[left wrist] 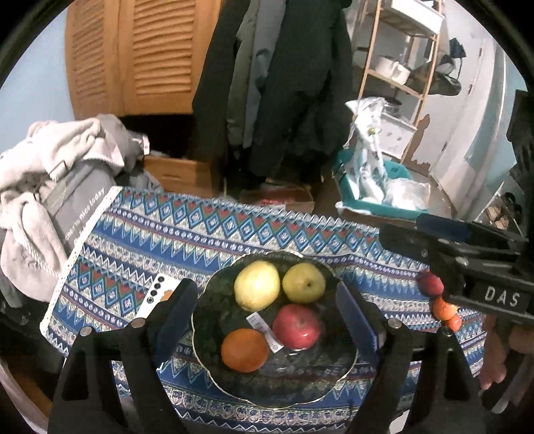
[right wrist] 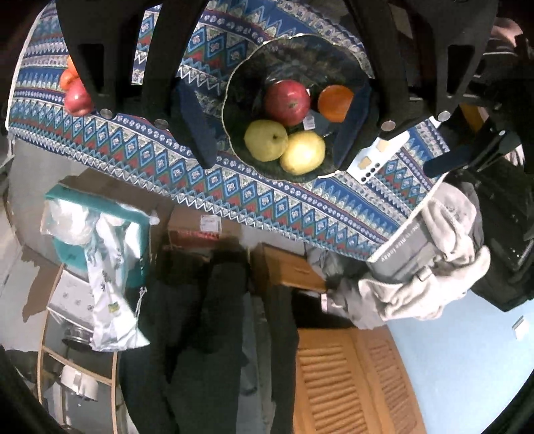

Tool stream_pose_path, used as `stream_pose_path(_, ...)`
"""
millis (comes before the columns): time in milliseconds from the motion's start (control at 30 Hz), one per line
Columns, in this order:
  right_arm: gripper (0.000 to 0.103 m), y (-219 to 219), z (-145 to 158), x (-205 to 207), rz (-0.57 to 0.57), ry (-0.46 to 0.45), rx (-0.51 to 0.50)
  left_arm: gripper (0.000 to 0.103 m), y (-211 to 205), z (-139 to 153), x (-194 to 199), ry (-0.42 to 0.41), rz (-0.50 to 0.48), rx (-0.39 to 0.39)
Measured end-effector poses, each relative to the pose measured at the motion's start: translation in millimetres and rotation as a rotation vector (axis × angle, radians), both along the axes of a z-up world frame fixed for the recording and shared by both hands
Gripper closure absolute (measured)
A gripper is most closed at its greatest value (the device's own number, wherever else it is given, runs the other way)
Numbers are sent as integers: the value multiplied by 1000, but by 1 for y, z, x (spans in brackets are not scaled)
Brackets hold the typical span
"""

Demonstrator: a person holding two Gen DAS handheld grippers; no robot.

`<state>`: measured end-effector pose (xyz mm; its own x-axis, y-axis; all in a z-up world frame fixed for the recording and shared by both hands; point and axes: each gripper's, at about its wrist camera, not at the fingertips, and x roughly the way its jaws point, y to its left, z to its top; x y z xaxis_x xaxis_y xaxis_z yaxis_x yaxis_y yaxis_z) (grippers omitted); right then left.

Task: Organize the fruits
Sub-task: 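Withdraw both grippers from the bowl toward the remaining apple and oranges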

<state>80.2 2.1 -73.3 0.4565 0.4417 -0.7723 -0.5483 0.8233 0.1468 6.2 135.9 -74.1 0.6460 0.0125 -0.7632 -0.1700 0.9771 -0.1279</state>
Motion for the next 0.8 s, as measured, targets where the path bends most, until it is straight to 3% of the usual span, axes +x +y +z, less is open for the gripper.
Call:
stream_pose_path(300, 27, -24, 27, -19, -8, -71, -1, 15, -21, 29, -8, -76, -49, 30)
stream_pose_path(800, 26, -88, 48, -38, -70, -147, 4, 15, -63, 46, -8, -101, -140, 44)
